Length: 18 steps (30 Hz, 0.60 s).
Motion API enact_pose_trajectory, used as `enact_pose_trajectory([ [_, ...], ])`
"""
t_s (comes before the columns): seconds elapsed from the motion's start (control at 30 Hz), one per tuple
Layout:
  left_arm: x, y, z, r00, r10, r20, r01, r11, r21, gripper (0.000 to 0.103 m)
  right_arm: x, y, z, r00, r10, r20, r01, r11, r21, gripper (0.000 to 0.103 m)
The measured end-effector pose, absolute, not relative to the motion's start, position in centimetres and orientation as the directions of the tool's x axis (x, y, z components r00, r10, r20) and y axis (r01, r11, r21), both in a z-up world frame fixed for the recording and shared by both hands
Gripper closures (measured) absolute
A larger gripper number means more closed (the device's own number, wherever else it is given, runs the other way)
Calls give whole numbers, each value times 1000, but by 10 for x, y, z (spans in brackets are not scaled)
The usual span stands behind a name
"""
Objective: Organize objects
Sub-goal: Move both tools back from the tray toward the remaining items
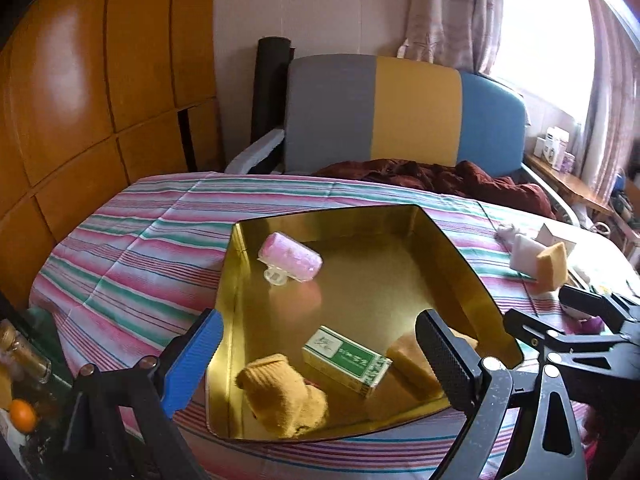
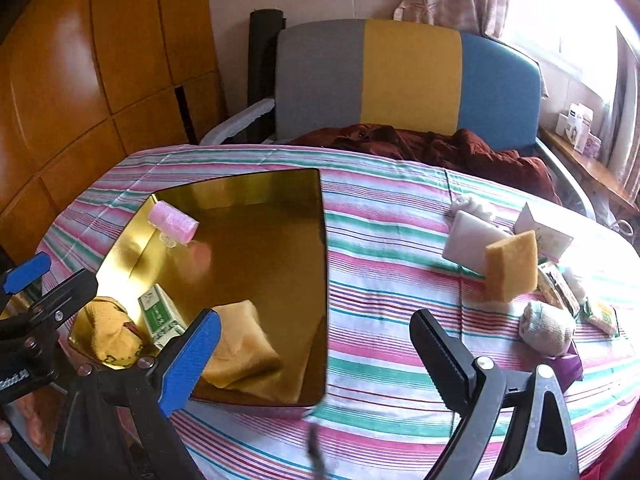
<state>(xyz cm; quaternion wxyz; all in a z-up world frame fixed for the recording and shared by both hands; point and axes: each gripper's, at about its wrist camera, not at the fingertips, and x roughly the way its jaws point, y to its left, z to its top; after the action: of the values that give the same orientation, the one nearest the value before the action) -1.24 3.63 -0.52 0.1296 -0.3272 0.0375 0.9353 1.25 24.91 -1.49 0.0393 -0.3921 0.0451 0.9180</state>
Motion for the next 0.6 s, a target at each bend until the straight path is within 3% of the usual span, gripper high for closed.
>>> enact_pose_trajectory([
  [0.3, -8, 56, -4, -727, 270, -632, -336, -942, -16, 6, 19, 294, -24, -660, 61, -748, -201, -975, 98, 6],
  [0.6, -6, 93, 1, -661, 382, -645, -463, -885, -51, 6, 47, 400, -22, -604, 140, -784, -398, -906, 145, 6],
])
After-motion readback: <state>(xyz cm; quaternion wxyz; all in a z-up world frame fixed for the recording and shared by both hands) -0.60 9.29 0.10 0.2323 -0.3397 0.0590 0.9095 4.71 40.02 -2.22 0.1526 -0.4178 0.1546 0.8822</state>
